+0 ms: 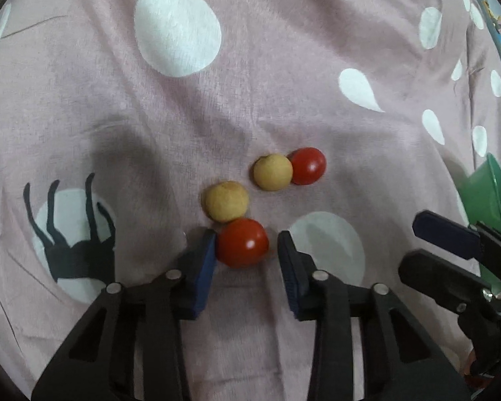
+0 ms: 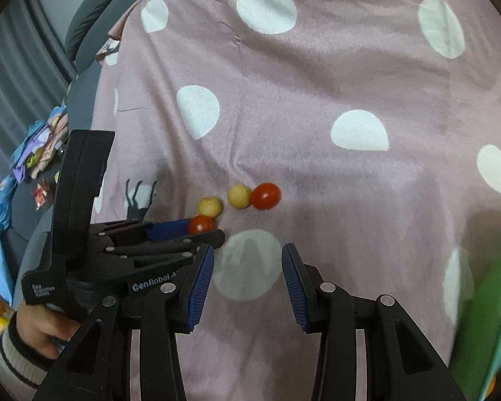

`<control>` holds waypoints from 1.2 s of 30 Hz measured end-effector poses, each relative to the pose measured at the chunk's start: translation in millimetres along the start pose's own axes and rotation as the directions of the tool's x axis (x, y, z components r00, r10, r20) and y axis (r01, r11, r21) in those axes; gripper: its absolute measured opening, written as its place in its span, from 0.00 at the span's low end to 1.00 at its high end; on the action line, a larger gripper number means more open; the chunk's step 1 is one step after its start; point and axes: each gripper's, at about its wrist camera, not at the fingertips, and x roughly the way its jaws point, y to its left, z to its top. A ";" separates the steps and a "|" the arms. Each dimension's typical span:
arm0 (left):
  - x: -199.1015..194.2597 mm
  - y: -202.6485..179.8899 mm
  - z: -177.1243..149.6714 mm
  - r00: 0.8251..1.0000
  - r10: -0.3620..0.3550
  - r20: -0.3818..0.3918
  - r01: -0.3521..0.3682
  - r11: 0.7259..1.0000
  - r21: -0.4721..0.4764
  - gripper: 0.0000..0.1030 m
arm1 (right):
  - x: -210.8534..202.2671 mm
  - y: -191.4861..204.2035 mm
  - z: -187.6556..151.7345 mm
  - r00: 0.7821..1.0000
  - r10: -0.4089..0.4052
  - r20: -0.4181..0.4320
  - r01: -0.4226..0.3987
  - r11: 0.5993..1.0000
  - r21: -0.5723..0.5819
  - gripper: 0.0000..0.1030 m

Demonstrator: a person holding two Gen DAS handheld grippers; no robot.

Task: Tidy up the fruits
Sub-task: 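Grasp a red cherry tomato with the left tool while the right tool grasps another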

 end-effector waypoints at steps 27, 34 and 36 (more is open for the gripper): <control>-26.9 49.4 -1.1 0.993 -0.073 0.089 0.080 0.994 -0.075 0.28 | 91.5 21.3 38.9 0.974 -0.218 -0.056 0.202 0.957 -0.210 0.31; -43.5 43.8 -12.2 0.992 -0.065 0.106 0.073 0.995 -0.068 0.28 | 60.1 25.2 36.8 0.984 -0.173 -0.030 0.168 0.976 -0.141 0.30; -51.9 40.2 -18.1 0.991 -0.064 0.118 0.072 0.995 -0.064 0.28 | 38.5 30.6 32.1 0.990 -0.143 -0.013 0.140 0.982 -0.129 0.30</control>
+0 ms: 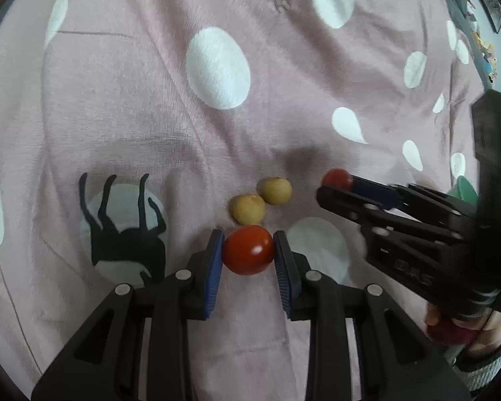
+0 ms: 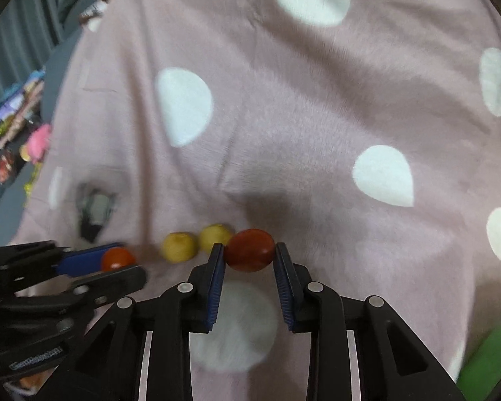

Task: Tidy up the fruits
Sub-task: 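Grasp a red cherry tomato with the left tool while the right tool grasps another, then carry both red tomatoes to the green bowl and release them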

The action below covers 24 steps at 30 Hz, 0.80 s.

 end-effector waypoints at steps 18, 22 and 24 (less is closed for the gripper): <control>-74.5 -40.0 -66.0 0.996 0.036 0.079 -0.039 0.999 0.032 0.29 | -110.1 7.2 -77.6 0.989 0.084 0.119 -0.097 0.989 0.114 0.30; -87.7 -48.4 -76.3 0.995 0.042 0.089 -0.046 0.998 0.046 0.29 | -132.7 1.2 -96.5 0.987 0.086 0.138 -0.106 0.983 0.148 0.30; -92.7 -52.9 -79.6 0.994 0.046 0.095 -0.051 0.997 0.055 0.29 | -142.7 -1.7 -104.1 0.985 0.086 0.149 -0.110 0.980 0.167 0.30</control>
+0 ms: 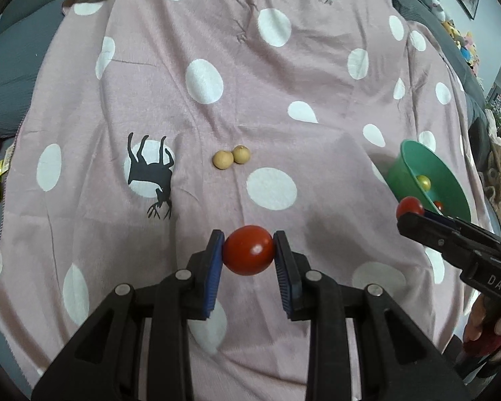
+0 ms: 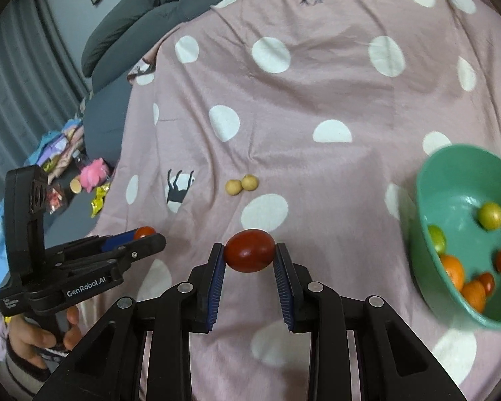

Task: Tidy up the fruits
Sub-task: 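Carry both red tomatoes to the green bowl and release them, then grasp another red cherry tomato with the right tool while the left tool grasps one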

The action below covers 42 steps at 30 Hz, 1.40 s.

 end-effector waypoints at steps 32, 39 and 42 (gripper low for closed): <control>-11.4 -103.8 12.1 0.999 -0.035 0.039 0.024 0.968 0.249 0.29 | -84.2 -63.0 -25.3 0.982 -0.098 0.163 0.074 0.986 0.150 0.30; 0.6 -143.5 25.7 0.994 -0.103 0.040 0.085 0.945 0.316 0.28 | -95.2 -89.6 -29.3 0.973 -0.145 0.181 0.108 0.973 0.202 0.30; 9.5 -161.6 31.6 0.990 -0.140 0.033 0.120 0.932 0.342 0.28 | -100.3 -100.0 -29.4 0.967 -0.172 0.190 0.129 0.967 0.219 0.30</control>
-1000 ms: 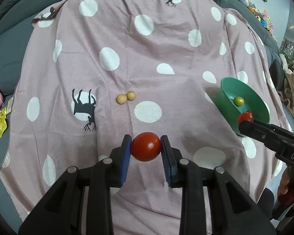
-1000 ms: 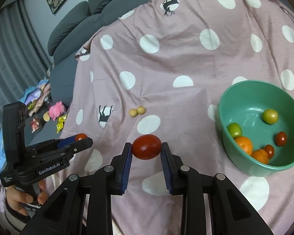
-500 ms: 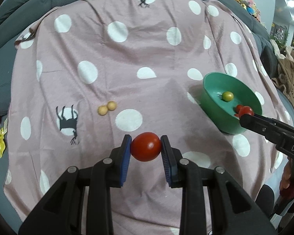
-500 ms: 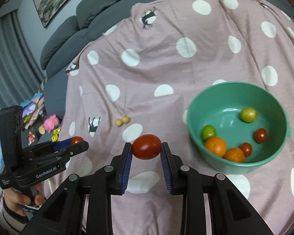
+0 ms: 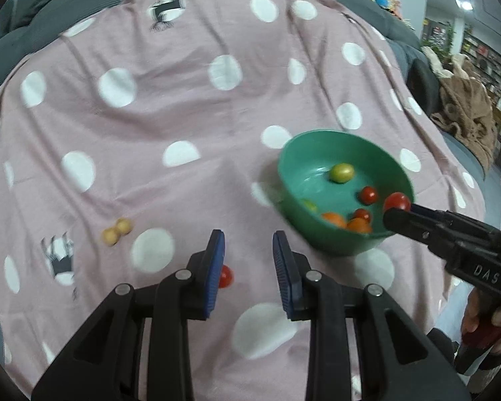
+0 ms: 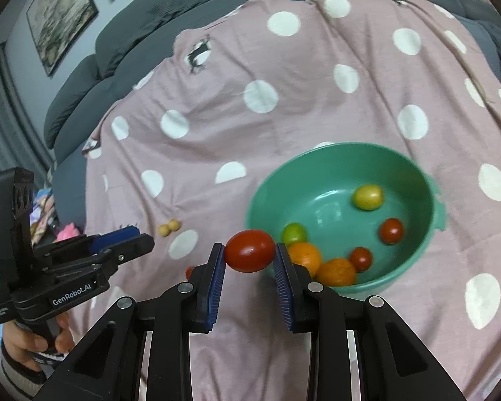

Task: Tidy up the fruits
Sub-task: 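Grasp another red cherry tomato with the right tool while the left tool grasps one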

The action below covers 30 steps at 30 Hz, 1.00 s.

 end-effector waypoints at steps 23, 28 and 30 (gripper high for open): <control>111.6 134.4 -19.0 0.977 0.060 -0.206 -0.119 0.951 -0.286 0.38 | 95.6 48.5 -1.8 0.974 0.163 -0.156 -0.179 0.980 -0.092 0.30; 144.2 148.1 2.6 0.975 0.104 -0.194 -0.157 0.948 -0.278 0.38 | 129.9 63.0 0.9 0.967 0.149 -0.206 -0.179 0.975 -0.134 0.30; 154.9 155.3 5.0 0.969 0.131 -0.208 -0.187 0.942 -0.278 0.38 | 137.6 63.5 0.9 0.963 0.167 -0.213 -0.195 0.973 -0.120 0.30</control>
